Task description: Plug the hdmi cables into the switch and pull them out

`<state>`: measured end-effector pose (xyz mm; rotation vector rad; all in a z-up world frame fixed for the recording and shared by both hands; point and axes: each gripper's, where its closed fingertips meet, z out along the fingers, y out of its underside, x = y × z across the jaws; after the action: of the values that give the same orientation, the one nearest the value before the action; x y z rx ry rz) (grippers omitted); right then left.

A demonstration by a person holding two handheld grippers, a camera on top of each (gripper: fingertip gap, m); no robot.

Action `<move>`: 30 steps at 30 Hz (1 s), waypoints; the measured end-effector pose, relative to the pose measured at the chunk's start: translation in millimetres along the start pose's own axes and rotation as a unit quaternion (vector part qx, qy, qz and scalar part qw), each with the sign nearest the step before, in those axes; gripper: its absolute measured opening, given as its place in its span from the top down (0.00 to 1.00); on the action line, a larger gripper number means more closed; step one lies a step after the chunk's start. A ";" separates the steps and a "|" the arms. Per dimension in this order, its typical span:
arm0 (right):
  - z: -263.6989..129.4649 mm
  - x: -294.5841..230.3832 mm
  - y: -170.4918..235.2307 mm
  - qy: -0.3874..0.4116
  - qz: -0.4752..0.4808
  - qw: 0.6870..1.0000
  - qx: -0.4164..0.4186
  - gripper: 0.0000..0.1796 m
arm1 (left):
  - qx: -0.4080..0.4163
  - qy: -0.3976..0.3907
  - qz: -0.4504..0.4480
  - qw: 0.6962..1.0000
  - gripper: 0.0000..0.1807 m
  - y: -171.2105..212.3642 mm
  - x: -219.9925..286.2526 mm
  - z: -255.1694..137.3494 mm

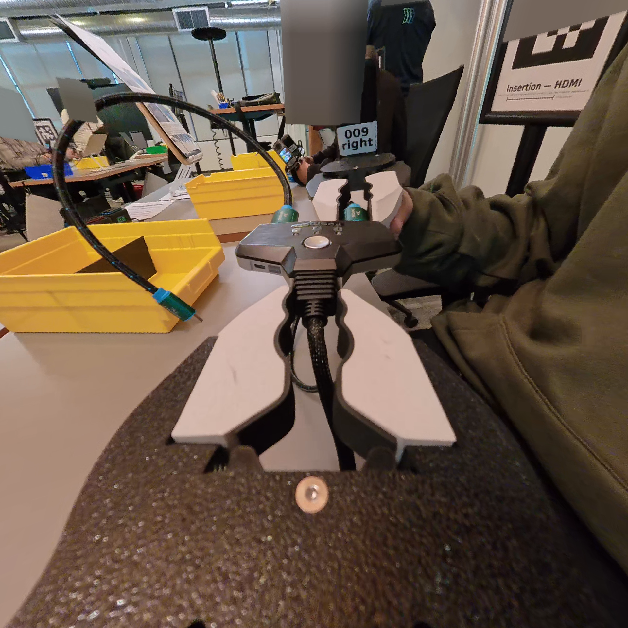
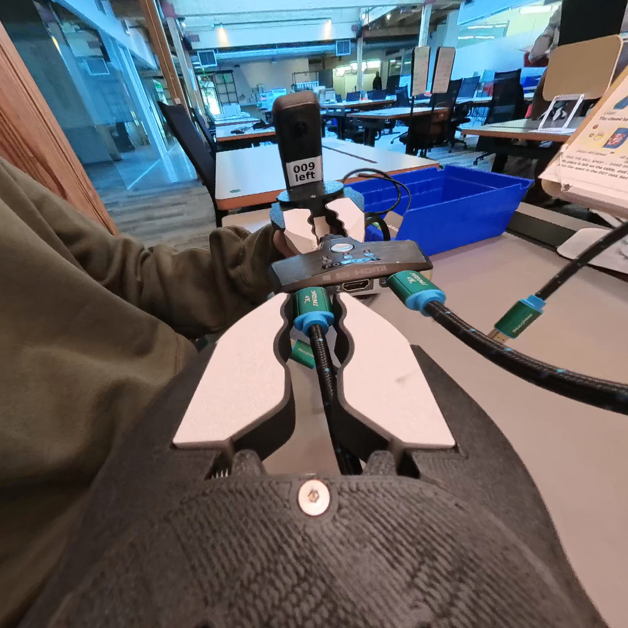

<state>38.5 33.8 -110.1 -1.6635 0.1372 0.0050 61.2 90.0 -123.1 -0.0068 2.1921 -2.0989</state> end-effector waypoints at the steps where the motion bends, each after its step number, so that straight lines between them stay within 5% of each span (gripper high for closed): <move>1: 0.2 -0.2 -0.8 -0.001 -0.001 1.000 0.001 0.88 | -0.002 0.000 0.001 1.000 0.88 -0.9 0.1 -0.6; 30: -14.4 3.4 6.6 -0.019 0.027 0.999 -0.030 0.87 | -0.040 -0.015 -0.002 0.999 0.88 -2.5 1.6 5.7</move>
<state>40.1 18.7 -115.5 -1.7172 0.1547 0.0834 59.9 84.1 -120.9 -0.0484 2.2590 -1.9983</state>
